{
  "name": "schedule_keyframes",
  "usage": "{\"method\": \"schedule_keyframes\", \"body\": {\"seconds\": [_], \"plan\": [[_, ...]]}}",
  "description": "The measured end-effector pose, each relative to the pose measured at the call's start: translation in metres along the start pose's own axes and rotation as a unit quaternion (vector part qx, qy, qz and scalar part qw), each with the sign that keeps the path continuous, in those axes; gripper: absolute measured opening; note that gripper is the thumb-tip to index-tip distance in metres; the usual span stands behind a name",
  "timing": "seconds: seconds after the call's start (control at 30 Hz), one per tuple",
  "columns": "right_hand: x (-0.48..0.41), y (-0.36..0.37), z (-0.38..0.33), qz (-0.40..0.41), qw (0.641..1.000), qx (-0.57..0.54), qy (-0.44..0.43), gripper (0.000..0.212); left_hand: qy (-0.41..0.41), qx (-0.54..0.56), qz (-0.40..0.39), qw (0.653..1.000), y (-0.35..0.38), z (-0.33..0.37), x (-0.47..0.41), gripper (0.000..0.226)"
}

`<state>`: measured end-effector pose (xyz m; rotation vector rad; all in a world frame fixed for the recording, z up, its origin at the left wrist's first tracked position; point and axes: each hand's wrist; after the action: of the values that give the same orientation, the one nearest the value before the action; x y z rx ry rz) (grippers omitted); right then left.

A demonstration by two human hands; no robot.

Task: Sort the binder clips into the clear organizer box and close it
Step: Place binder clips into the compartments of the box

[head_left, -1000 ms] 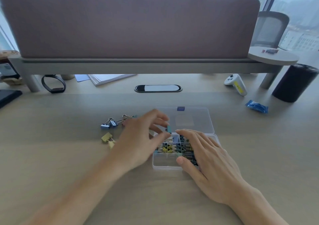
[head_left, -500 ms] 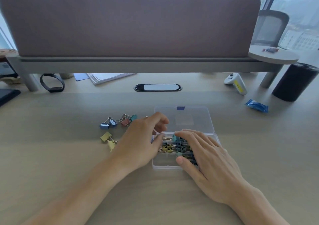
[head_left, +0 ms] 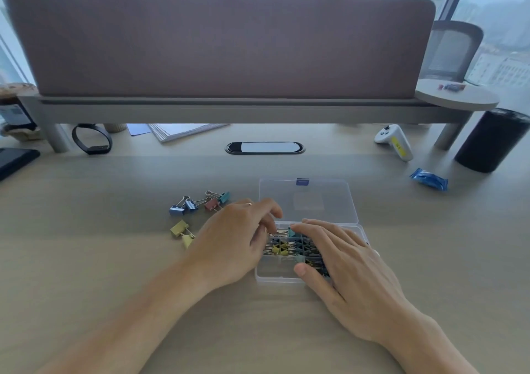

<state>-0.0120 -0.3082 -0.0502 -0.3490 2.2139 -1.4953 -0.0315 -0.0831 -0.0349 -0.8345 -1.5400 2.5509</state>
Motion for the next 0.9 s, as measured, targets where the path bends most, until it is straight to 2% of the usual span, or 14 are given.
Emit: {"method": "schedule_keyframes", "body": {"seconds": [0.1,0.17,0.27,0.33,0.77,0.83,0.9], "plan": [[0.0,0.0,0.001,-0.002,1.0,-0.001,-0.001,0.059,-0.037,0.0,0.068,0.997,-0.012,-0.016,-0.004,0.026],[0.0,0.001,0.002,-0.002,1.0,-0.001,0.0,0.059,-0.079,-0.045,0.104,0.99,-0.026,-0.036,-0.003,0.023],[-0.001,0.002,0.002,-0.003,1.0,-0.004,0.002,0.059,-0.172,-0.163,0.016,0.971,-0.042,-0.064,0.007,0.033],[-0.001,0.002,0.002,-0.003,1.0,-0.004,0.0,0.058,-0.211,-0.188,-0.033,0.959,-0.046,-0.073,0.012,0.038],[-0.001,0.001,0.002,-0.005,1.0,-0.002,0.004,0.059,-0.222,-0.155,-0.012,0.963,-0.044,-0.076,0.014,0.022],[-0.001,0.001,0.002,-0.008,1.0,0.0,0.005,0.06,-0.223,-0.157,0.011,0.962,-0.052,-0.077,0.013,0.021],[-0.001,0.001,0.003,-0.011,1.0,0.002,0.004,0.06,-0.201,-0.162,0.071,0.964,-0.063,-0.071,0.008,0.018]]}}
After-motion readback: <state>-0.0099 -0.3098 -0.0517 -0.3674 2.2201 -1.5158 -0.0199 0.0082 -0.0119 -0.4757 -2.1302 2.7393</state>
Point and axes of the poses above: each hand's wrist, its own x-axis away from the middle knuckle, its own y-axis out of the palm, z = x × y, and after that the axes turned 15 degrees about y, right-handed
